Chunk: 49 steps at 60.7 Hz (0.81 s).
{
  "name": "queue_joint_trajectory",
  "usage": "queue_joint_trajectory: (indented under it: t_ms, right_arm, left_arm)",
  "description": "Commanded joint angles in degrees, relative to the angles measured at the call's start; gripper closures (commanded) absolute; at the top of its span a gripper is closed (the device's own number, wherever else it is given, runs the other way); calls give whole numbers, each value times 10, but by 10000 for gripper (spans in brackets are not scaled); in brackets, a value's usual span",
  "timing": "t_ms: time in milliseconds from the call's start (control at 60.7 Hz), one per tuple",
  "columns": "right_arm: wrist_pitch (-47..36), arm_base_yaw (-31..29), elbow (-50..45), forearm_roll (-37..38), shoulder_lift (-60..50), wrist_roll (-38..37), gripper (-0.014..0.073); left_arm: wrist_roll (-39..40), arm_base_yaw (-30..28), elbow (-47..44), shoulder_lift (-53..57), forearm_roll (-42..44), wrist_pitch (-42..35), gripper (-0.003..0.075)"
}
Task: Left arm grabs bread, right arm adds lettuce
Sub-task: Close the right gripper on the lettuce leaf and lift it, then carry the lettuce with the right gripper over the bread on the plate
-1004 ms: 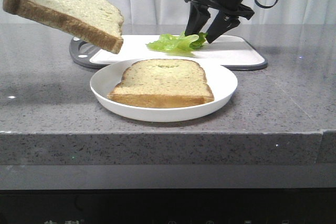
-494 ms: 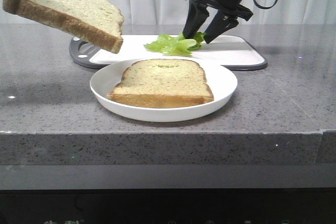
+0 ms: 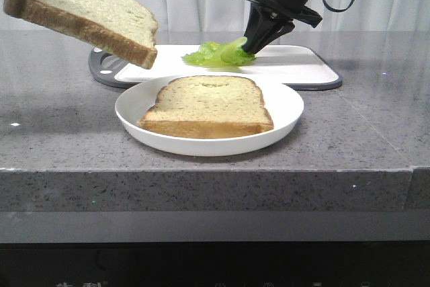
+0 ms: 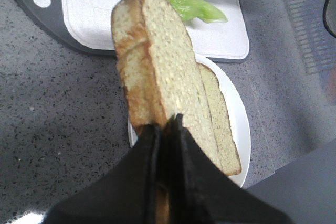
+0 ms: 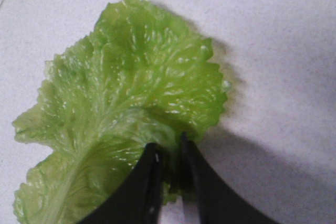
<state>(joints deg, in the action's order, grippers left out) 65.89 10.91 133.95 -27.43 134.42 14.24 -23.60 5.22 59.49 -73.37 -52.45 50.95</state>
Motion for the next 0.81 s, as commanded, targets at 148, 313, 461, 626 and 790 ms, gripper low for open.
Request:
queue_joint_trajectory:
  t_ms: [148,313,461,626,790]
  right_arm:
    - [0,-9,19,-18,-37,2,652]
    - [17,-26,19,-35,-45,2,652]
    - [26,-43,19,-67,-65,2,652]
    - [40,-54,19,-70,-97,2,652]
    - [64,-58,19,-70,-126,3,652]
  left_arm:
    - [-2,-1,13,19,-32,-15,739]
    - [-2,-1,13,19,-32,-15,739]
    - [-2,-1,13,19,-32,-15,739]
    - [-2,-1,13,19,-32,-15,739]
    - [-2,-1,13,19,-32,-15,739]
